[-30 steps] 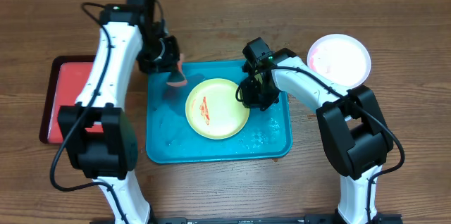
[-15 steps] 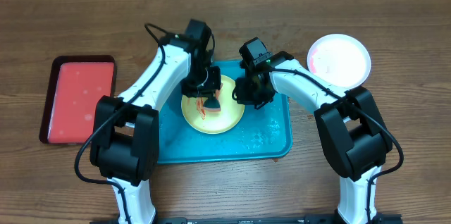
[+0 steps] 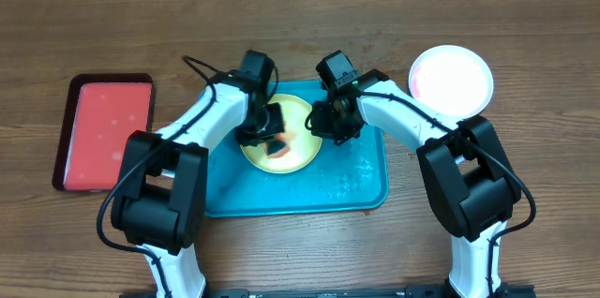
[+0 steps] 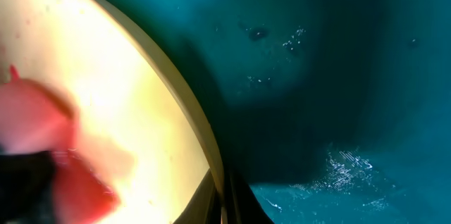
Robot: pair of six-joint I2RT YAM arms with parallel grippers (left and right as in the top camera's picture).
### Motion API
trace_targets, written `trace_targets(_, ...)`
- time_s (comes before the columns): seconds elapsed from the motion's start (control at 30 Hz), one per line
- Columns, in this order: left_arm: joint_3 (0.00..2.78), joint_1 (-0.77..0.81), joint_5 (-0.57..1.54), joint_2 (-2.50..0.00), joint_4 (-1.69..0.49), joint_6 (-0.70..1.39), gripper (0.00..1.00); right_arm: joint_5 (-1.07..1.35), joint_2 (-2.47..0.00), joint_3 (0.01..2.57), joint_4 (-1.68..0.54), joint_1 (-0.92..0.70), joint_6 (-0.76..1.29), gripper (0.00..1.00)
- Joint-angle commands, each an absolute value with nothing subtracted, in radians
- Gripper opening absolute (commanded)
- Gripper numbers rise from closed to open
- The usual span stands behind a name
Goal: Clean dirty plates on tray and stack at the side
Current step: 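Scrub the yellow-green plate with the sponge in the left gripper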
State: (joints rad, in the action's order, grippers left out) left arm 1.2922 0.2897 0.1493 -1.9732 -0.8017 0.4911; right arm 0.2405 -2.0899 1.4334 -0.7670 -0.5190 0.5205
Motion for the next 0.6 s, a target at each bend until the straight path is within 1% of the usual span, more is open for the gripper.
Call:
trace_targets(0.0,1.341,0.198,-0.178,-1.991,-0.91,0.432,0.04,0.168,-2.104,1.417,-0.792,-0.517,0.542,0.04)
trace_targets(0.07,1.396,0.181,-0.191,-1.991,-0.954,0.427,0.04,0.168,-2.104,1.417,-0.79,-0.517,0.543,0.04)
trace_targets(0.17,1.474,0.177,-0.141,-1.991,-0.984,0.402,0.04,0.168,-2.104,1.417,-0.79,-0.517,0.543,0.04)
trace_targets(0.27,1.522,0.183,0.024,-1.991,-0.967,0.339,0.04,0.168,-2.104,1.417,-0.791,-0.517,0.543,0.04)
trace_targets(0.33,1.522,0.19,0.186,-1.991,-0.934,0.328,0.04,0.168,-2.104,1.417,-0.79,-0.517,0.543,0.04)
trace_targets(0.4,1.509,0.202,0.278,-1.991,-0.906,0.329,0.04,0.168,-2.104,1.417,-0.787,-0.517,0.543,0.04)
trace_targets(0.47,1.483,0.239,0.319,-1.991,-0.869,0.347,0.04,0.168,-2.104,1.417,-0.781,-0.517,0.543,0.04)
trace_targets(0.57,1.442,0.285,0.319,-1.991,-0.823,0.364,0.04,0.168,-2.104,1.417,-0.772,-0.517,0.543,0.04)
